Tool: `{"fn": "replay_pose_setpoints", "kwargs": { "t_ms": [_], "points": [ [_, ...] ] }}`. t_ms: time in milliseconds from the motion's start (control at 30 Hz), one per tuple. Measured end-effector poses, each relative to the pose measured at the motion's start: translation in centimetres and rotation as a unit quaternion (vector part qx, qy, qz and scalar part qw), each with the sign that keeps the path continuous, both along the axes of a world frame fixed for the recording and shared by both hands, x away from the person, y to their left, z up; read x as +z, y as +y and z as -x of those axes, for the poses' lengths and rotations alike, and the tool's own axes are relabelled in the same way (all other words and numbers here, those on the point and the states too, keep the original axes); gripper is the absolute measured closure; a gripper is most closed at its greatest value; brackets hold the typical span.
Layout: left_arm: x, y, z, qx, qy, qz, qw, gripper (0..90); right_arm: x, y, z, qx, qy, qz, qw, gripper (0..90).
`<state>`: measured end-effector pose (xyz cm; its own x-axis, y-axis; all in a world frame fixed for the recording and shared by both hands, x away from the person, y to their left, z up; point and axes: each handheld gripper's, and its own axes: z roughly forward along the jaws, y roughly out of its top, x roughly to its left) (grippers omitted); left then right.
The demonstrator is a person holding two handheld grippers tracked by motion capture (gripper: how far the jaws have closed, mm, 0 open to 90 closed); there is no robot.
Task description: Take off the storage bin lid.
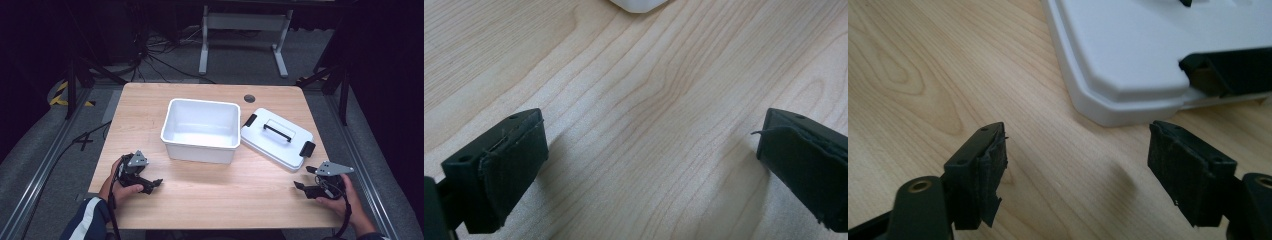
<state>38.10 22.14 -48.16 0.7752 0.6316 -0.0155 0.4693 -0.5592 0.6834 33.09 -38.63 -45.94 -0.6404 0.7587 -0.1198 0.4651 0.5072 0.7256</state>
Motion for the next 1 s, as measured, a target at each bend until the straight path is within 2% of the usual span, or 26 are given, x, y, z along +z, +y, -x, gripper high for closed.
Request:
{"fn": "replay_pose_setpoints", "kwargs": {
  "t_ms": [133, 300, 1000],
  "points": [
    [-0.02, -0.02, -0.03, -0.001, 0.001, 0.002, 1.0, 0.3, -0.78, -0.53, 0.01, -0.011, 0.012, -0.034, 0.9993, 22.1],
    [-0.08, -0.04, -0.02, 0.0, -0.004, 0.003, 1.0, 0.3, -0.84, -0.64, -0.23, -0.02, 0.022, -0.039, 0.9988, 18.7],
    [-0.05, -0.11, 0.05, 0.005, -0.002, 0.003, 1.0, 0.2, -0.86, -0.47, -0.41, -0.031, 0.023, -0.037, 0.9986, 15.5]
  ]
}}
